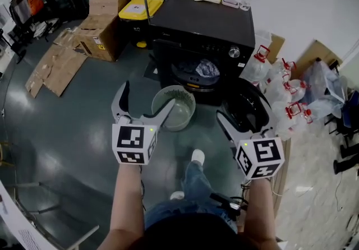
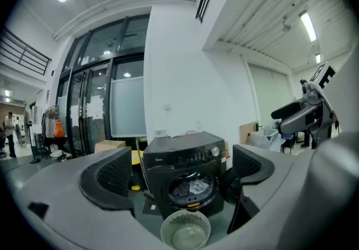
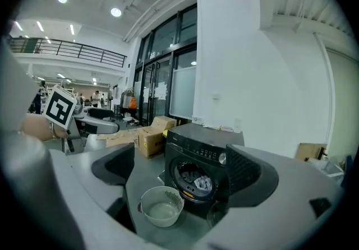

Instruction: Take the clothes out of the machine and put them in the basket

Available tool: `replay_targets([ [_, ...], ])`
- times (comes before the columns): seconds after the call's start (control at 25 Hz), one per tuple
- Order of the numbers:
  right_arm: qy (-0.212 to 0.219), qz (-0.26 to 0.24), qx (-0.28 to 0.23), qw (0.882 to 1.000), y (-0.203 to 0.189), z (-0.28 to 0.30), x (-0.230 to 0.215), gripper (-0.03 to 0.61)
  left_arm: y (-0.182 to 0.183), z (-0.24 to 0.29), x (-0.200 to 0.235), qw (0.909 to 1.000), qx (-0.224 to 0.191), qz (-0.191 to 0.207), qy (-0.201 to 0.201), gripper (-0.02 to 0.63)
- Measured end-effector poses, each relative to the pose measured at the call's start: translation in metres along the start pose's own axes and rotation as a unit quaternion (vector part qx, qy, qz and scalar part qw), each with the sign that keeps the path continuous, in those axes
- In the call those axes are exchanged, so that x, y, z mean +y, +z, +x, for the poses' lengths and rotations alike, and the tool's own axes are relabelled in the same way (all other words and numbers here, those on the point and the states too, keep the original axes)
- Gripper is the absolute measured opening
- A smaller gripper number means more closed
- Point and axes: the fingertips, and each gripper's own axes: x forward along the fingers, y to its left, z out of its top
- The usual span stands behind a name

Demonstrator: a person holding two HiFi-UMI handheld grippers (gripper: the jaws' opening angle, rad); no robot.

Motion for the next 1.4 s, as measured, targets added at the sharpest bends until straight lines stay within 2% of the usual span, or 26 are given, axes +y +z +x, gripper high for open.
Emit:
replay_targets([
  [0.28, 0.01, 0.0, 0.005, 1.0, 0.011, 0.078, -0.072, 0.506, 0.024, 0.093, 0.008, 0.9998, 0.009, 0.009, 0.018, 0.558],
  [0.48, 0.007, -0.041, 0.027, 0.999, 0.007, 0.129, -0.118, 0.506, 0.039, 0.156, 0.012, 0.9995, 0.004, 0.007, 0.03, 0.558],
  [0.64, 0.014, -0.034, 0.029, 0.999, 0.009, 0.166, -0.144, 0.506, 0.039, 0.198, 0.012, 0.9993, 0.012, 0.011, 0.034, 0.559],
  [0.8, 0.021, -0.043, 0.04, 0.998, 0.002, 0.192, -0.159, 0.506, 0.034, 0.225, 0.013, 0.999, 0.023, 0.014, 0.037, 0.558],
  [0.96, 0.029, -0.023, 0.045, 0.998, -0.004, 0.212, -0.167, 0.506, 0.029, 0.243, 0.019, 0.9985, 0.034, 0.013, 0.041, 0.559],
  [1.4, 0.031, -0.016, 0.063, 0.997, -0.006, 0.244, -0.161, 0.506, 0.013, 0.27, 0.036, 0.9978, 0.058, 0.017, 0.026, 0.558],
])
